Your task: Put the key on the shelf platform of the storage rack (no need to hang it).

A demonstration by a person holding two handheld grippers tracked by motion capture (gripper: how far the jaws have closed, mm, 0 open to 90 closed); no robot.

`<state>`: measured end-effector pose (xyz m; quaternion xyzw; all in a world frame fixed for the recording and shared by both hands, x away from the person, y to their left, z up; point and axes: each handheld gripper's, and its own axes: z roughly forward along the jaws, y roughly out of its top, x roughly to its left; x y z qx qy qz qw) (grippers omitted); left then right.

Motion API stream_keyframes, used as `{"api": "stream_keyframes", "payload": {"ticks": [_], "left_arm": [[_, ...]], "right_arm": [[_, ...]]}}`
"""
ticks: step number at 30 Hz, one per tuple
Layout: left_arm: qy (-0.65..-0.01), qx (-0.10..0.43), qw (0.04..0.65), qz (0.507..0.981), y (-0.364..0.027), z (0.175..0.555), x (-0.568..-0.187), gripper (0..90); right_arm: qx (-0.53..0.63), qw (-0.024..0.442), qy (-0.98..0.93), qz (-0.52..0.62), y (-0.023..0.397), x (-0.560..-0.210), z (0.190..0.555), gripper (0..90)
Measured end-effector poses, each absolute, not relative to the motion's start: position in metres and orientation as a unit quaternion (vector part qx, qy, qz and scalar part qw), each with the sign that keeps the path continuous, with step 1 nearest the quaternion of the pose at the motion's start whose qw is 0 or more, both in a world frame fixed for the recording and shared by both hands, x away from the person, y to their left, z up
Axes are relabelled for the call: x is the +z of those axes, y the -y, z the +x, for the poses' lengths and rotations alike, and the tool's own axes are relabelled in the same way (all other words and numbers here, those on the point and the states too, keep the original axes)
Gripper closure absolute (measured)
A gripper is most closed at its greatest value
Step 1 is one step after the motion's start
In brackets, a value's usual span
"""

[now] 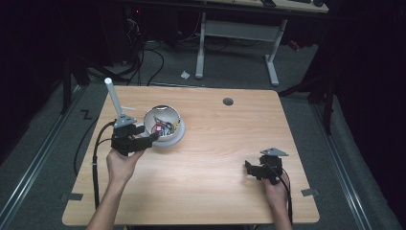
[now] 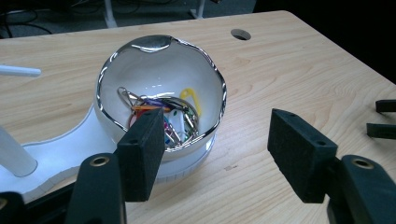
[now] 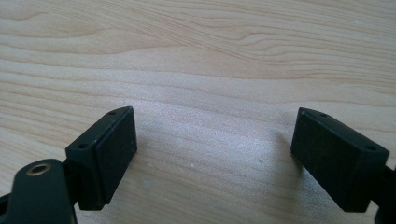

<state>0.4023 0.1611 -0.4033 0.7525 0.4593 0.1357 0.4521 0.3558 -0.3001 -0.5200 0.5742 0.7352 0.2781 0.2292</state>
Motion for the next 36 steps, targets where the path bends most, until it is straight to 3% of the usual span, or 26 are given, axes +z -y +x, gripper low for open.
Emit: {"api": "stream_keyframes", "payload": {"ticks": [36], "left_arm": [[-0.444,0.108,0.46,0.762,-0.141,0.377,-0.422,36.8]], "right_arm": [[0.278,0.229,-0.735,0.575,0.3,-0.52,0.356,14.3]]}}
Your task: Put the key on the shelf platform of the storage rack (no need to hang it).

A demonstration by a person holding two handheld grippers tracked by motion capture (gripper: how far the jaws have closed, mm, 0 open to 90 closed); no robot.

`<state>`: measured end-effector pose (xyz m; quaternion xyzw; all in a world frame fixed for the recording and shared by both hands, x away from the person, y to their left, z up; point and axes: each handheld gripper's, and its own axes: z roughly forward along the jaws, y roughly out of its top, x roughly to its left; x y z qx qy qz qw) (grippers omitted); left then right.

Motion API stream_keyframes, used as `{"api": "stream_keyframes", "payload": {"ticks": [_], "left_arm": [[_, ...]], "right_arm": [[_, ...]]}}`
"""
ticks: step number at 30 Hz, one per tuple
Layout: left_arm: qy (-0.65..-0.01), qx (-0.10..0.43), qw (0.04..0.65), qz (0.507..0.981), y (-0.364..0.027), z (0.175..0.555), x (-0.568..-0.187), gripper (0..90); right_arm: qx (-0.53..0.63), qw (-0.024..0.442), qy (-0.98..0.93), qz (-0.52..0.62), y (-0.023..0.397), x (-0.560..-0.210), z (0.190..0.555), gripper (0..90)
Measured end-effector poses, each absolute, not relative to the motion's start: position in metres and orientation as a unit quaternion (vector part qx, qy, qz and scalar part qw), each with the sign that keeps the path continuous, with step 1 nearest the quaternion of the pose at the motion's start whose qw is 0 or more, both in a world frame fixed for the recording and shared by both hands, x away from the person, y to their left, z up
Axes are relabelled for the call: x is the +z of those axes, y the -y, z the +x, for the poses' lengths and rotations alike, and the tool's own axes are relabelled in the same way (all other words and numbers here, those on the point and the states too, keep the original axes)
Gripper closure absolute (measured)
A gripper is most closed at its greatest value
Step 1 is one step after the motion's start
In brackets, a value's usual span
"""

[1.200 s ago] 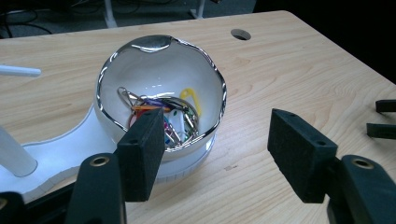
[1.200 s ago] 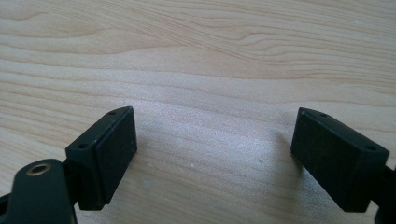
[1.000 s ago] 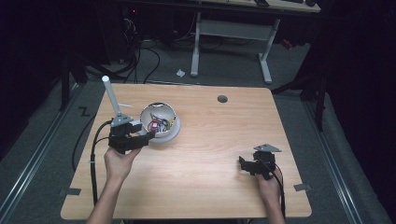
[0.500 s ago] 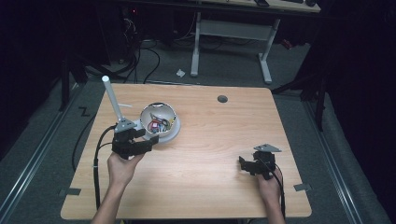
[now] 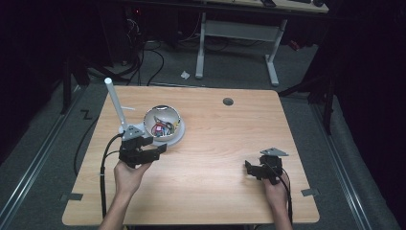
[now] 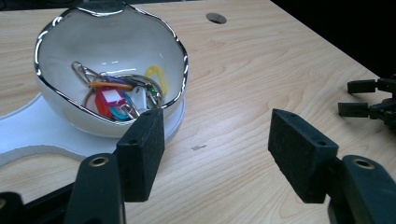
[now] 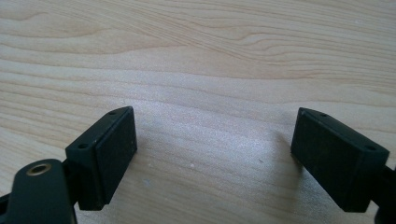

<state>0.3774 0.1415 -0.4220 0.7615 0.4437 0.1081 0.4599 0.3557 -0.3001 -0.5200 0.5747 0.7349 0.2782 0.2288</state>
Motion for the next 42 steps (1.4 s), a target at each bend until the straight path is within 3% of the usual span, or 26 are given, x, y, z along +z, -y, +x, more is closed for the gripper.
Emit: {"api": "stream_keyframes", "payload": {"ticks": [42], "left_arm": [[-0.429,0.086,0.434,0.787,-0.112,0.362,-0.466,38.1]], "right_arm": [[0.278,0.229,-0.735,0.574,0.3,-0.52,0.356,14.3]]}}
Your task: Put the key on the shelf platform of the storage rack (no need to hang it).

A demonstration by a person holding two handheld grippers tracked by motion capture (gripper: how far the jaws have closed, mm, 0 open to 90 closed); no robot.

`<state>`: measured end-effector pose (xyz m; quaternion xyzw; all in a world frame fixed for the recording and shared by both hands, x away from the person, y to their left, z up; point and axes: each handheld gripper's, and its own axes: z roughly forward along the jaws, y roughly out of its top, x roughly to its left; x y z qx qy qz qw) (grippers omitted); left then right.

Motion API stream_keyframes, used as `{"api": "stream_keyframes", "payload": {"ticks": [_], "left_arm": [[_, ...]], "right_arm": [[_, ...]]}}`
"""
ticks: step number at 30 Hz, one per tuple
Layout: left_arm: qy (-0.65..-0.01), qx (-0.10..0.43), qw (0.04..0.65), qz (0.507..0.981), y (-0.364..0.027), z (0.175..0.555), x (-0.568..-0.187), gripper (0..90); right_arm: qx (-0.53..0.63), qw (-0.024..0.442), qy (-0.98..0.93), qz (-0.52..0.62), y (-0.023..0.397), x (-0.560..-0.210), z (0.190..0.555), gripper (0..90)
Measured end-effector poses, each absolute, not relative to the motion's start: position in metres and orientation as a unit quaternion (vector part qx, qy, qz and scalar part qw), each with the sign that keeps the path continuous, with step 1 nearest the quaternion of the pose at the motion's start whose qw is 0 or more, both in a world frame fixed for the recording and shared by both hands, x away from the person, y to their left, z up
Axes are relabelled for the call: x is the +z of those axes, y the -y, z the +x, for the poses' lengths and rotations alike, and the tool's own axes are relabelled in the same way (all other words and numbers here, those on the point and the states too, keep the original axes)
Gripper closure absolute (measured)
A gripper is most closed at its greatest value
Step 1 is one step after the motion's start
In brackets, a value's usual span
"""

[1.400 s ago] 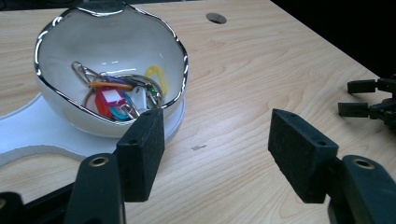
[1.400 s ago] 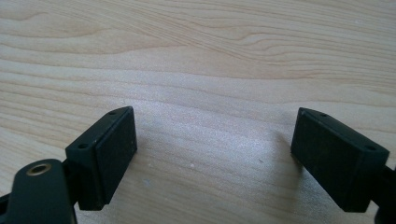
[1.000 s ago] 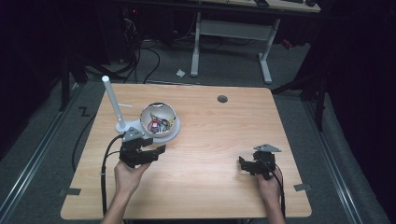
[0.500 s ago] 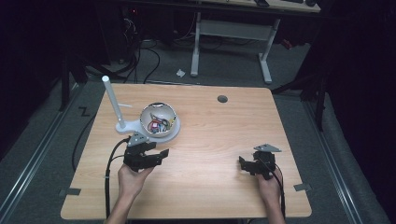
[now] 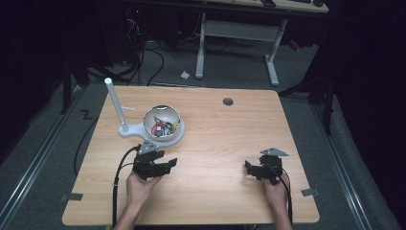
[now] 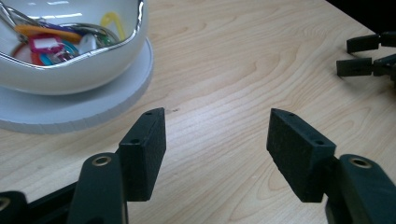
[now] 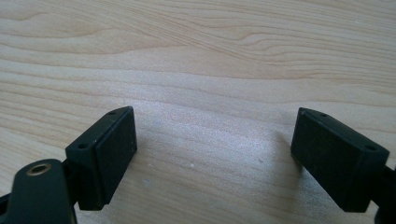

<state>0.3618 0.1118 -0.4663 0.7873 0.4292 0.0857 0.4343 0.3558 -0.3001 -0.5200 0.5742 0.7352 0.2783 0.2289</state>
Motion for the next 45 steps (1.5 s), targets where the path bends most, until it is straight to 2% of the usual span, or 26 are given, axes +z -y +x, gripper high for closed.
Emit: {"api": "stream_keyframes", "payload": {"ticks": [23,41,45], "left_arm": [[-0.437,0.096,0.405,0.797,-0.098,0.365,-0.494,38.2],[-0.444,0.129,0.369,0.806,-0.095,0.363,-0.522,36.9],[-0.439,0.156,0.37,0.804,-0.092,0.359,-0.526,36.8]], "right_arm": [[0.278,0.229,-0.735,0.574,0.3,-0.52,0.356,14.3],[0.278,0.229,-0.735,0.575,0.3,-0.52,0.356,14.3],[0.278,0.229,-0.735,0.575,0.3,-0.52,0.356,14.3]]}}
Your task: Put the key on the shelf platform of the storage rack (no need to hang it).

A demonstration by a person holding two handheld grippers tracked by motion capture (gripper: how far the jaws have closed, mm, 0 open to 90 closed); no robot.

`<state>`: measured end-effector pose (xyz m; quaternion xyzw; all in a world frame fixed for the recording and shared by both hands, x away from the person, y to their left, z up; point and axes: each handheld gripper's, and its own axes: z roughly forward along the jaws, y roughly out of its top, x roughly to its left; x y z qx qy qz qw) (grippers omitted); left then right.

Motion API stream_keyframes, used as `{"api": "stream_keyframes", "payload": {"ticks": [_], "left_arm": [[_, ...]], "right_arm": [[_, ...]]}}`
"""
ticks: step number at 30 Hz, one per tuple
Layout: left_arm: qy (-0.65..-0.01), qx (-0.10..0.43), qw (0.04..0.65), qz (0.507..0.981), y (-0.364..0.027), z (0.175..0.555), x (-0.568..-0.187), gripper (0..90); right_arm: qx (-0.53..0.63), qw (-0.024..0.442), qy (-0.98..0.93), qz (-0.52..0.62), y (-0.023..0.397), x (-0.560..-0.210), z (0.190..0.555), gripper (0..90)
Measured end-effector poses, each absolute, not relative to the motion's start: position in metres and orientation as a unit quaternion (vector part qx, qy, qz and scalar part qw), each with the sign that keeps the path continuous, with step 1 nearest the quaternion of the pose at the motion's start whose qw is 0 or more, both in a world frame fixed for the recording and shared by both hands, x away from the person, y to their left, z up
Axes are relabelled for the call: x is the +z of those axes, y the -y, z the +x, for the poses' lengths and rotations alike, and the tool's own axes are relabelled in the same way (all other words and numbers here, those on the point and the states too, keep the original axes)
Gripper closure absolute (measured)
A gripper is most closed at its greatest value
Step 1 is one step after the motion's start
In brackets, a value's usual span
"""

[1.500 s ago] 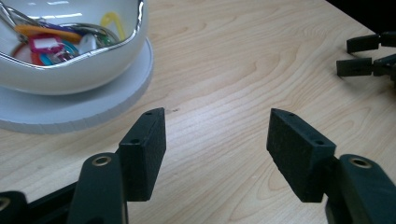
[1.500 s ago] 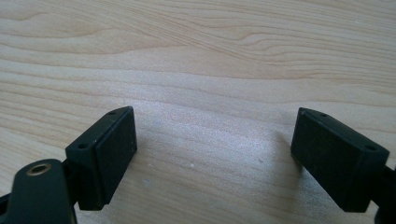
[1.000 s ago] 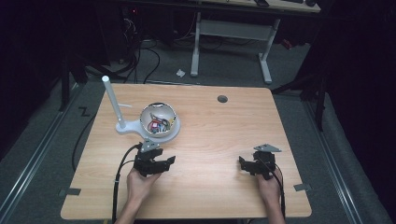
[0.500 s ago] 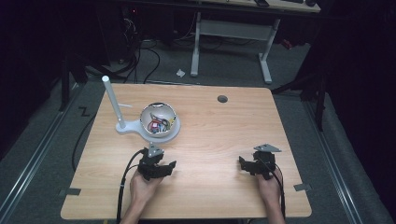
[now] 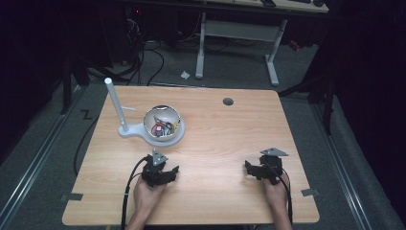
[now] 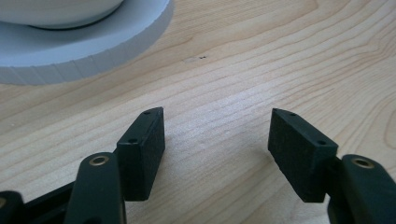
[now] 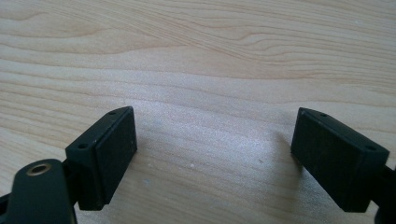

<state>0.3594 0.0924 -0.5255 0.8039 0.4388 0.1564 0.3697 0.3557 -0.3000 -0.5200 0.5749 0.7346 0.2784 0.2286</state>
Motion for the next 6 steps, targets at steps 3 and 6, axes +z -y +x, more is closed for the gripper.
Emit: {"api": "stream_keyframes", "payload": {"ticks": [3,6], "left_arm": [[-0.433,0.169,0.36,0.809,-0.0889,0.3581,-0.5256,35.9],[-0.433,0.166,0.36,0.809,-0.0894,0.3585,-0.5255,34.4]], "right_arm": [[0.278,0.229,-0.735,0.575,0.2999,-0.52,0.3557,14.3],[0.278,0.229,-0.735,0.575,0.3,-0.52,0.3557,14.3]]}}
